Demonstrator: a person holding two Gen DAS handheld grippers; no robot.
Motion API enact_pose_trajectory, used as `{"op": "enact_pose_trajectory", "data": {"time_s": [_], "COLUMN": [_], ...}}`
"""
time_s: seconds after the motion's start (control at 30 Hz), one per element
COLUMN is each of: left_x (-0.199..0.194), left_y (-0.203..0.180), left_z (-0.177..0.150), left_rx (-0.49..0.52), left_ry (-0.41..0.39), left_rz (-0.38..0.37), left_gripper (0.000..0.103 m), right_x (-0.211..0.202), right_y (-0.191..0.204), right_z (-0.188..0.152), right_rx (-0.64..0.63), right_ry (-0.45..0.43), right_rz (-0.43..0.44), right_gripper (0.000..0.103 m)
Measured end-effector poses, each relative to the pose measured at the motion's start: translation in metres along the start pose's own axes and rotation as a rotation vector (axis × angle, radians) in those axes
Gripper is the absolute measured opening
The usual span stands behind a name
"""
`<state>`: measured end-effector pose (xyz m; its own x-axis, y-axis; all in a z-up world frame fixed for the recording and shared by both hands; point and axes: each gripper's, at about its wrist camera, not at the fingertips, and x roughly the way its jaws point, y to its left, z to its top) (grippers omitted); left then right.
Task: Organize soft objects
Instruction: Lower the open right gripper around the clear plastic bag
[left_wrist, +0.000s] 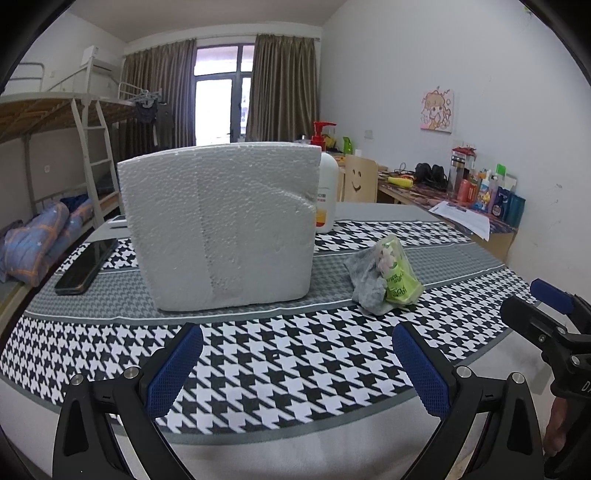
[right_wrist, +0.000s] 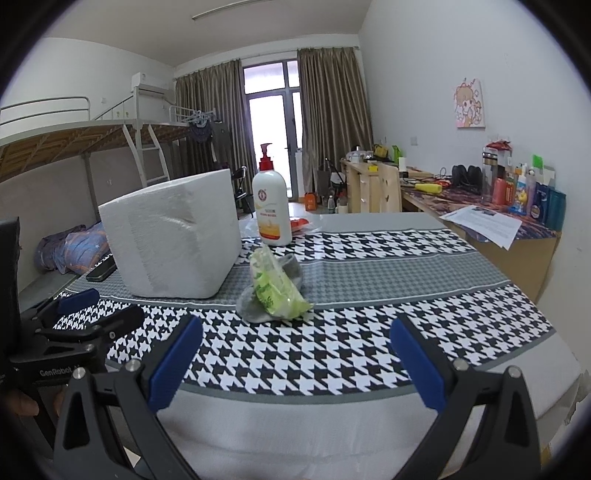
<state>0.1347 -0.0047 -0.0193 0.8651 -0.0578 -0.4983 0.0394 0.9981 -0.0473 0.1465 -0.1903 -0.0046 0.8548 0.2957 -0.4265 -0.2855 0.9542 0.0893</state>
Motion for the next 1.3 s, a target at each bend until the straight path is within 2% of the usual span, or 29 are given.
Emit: {"op": "enact_pose_trajectory", "data": {"time_s": [0.23,0.67,0.8,1.13,1.17,1.23,1.3], "left_x": [0.013,0.034,0.047,0.067,0.070,0.075,0.079], "left_y": [-0.002,-0.008,-0.011,-0.005,-0.004,-0.001,-0.002], "left_z": [0.011,0.030,0.033,0.038,0.037,0.035,0.032], "left_rx": [0.007,0.021,0.027,0.021,0.014,0.002,0.000], "left_ry": [0.016,0.028,0.052,0.094,0.103,0.124,0.134], "left_rz": [-0.005,-0.021,-0.021,-0.010,-0.008,-0.021,-0.020], "left_gripper": [0.102,0.102,0.102,0.102,0.102,0.102,0.102], "right_x": [0.012,0.039,0.051,0.084,0.086,0.092,0.098], "right_y": [-0.004,-0.008,-0.004,-0.005,-0.004,-0.002,0.001], "right_z": [0.008,0.022,0.024,0.029,0.030,0.031,0.031], "right_rx": [0.003,0.013,-0.024,-0.043,-0.052,-0.070,-0.083], "right_ry": [0.016,0.058,0.080,0.182,0.191,0.218,0.243], "right_rz": [-0.001,0.049,0.052,0.099,0.106,0.125,0.138], "right_gripper": [0.102,0.102,0.102,0.102,0.101,0.089,0.082]}}
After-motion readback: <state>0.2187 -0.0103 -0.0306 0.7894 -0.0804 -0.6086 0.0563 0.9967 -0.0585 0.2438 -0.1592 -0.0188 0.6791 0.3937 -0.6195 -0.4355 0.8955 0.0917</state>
